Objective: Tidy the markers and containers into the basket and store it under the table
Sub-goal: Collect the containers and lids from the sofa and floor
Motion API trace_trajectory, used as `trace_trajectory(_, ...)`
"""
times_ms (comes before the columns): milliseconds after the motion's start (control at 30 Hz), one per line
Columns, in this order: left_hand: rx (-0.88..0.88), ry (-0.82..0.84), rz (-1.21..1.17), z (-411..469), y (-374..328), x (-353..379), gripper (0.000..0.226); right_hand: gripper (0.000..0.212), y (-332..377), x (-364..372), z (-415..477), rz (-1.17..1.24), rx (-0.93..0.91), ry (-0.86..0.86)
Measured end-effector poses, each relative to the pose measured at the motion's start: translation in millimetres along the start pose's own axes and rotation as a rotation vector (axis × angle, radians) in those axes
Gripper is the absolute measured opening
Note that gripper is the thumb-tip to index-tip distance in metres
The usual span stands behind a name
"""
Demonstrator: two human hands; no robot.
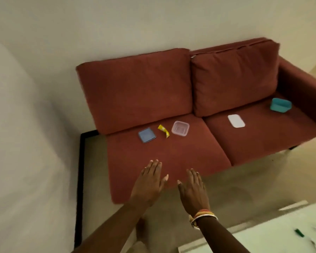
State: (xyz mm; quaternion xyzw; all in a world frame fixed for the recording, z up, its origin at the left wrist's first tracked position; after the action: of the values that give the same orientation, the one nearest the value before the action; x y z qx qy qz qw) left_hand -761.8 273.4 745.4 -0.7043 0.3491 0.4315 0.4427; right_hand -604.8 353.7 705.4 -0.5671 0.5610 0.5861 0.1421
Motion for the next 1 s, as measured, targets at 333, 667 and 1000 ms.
trace_trajectory(333, 0.356, 0.08, 0.016, 220.0, -45.8, -19.7, 0.071, 0.076, -46.9, -69.0, 117.0, 0.08, 0.364, -0.153)
trace_trajectory(667, 0.664, 0.105, 0.14, 353.0, -178.6, 6.7, 0.069, 0.073, -152.3, -142.4, 175.3, 0.193, 0.618, -0.248)
trace_trajectory(1000, 0.555, 0.117, 0.12, 472.3, -328.8, 35.3, 0.056, 0.087, -331.2, -289.9, 267.1, 0.204, 0.487, -0.193)
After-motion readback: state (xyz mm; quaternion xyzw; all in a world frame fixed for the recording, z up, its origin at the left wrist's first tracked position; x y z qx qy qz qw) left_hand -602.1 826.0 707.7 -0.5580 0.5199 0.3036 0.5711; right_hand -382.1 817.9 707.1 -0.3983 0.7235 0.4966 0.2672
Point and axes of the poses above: each hand's wrist, its own z-axis towards the middle knuckle, its own x-axis out of the palm, y = z × x, the point moved 2 cm from there along z, towards the middle knuckle, and after that the axes turned 5 degrees about y, right-handed, at the moved point
